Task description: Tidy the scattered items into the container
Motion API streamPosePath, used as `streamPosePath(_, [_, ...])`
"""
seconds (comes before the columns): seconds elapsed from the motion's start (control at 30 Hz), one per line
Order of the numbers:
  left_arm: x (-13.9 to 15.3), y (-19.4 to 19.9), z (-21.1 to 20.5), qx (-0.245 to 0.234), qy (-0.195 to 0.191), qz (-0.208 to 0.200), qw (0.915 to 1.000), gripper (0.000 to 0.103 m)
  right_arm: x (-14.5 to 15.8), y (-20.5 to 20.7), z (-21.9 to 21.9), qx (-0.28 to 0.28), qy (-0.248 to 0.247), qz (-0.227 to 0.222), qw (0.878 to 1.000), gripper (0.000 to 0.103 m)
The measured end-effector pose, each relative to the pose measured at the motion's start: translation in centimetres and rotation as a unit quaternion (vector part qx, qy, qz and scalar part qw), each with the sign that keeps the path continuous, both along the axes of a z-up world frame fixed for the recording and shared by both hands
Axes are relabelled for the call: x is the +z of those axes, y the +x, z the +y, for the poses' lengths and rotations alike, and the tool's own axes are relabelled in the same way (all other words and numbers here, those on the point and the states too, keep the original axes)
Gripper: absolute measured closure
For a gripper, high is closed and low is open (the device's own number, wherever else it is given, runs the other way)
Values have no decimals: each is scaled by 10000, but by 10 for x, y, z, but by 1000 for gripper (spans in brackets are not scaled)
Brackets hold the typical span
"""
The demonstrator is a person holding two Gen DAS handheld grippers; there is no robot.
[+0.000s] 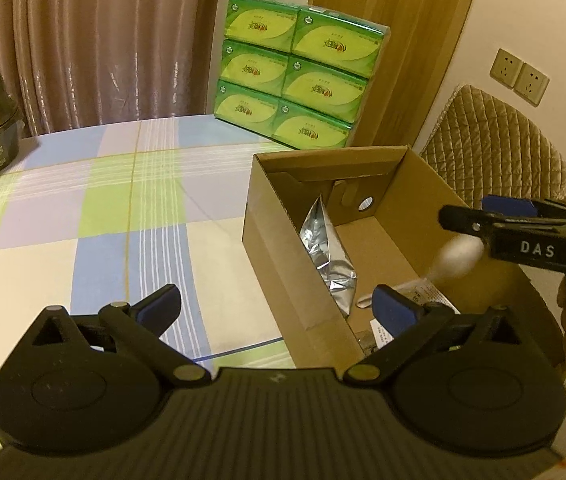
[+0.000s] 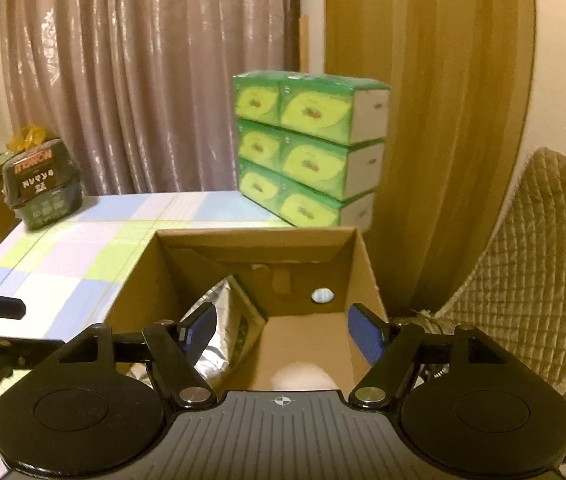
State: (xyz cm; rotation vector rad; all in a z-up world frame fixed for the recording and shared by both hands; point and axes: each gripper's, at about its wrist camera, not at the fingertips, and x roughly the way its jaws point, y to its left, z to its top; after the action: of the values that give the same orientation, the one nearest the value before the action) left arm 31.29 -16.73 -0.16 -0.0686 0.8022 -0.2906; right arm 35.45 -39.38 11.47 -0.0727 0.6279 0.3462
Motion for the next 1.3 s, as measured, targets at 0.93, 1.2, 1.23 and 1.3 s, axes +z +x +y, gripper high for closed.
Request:
streamPosePath(0.93, [34, -74, -22, 38, 133, -142, 9998, 1, 41, -96, -36, 20, -9, -7, 10000, 30])
streamPosePath(1.2, [43, -104, -22, 177, 132, -90, 9997, 1, 51, -120, -39, 23, 30, -21, 10000, 29])
streamPosePath(1.23, [44, -107, -21, 207, 134, -84, 9997, 1, 52, -123, -39, 23, 34, -20, 10000, 28])
streamPosePath(1.3, [46, -113, -19, 296, 117, -99, 9994, 1, 54, -131, -39, 19, 38, -32, 10000, 20])
